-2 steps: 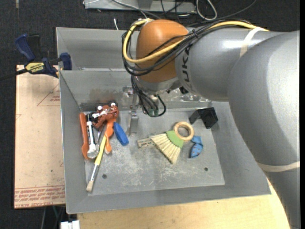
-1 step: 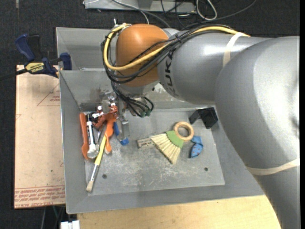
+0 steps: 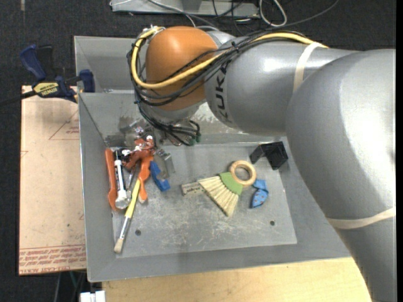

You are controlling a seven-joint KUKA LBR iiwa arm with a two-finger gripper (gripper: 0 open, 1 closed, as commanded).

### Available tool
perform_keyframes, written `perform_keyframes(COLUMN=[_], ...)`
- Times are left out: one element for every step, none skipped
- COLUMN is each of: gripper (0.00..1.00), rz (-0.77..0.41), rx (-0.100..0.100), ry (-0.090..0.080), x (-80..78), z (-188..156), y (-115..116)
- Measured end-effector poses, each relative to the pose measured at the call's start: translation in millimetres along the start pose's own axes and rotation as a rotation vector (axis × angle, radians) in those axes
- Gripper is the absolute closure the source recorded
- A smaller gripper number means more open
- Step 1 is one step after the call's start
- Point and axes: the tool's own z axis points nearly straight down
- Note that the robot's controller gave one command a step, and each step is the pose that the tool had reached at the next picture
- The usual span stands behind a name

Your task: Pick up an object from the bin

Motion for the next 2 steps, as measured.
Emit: perform_keyframes(gripper=[0.0, 0.0], rz=[-0.081, 0.089], rx=[-0.001, 0.0], ry=[-0.002, -0.006], x=[-19.8, 0.2], z=[11, 58], y=[18, -7])
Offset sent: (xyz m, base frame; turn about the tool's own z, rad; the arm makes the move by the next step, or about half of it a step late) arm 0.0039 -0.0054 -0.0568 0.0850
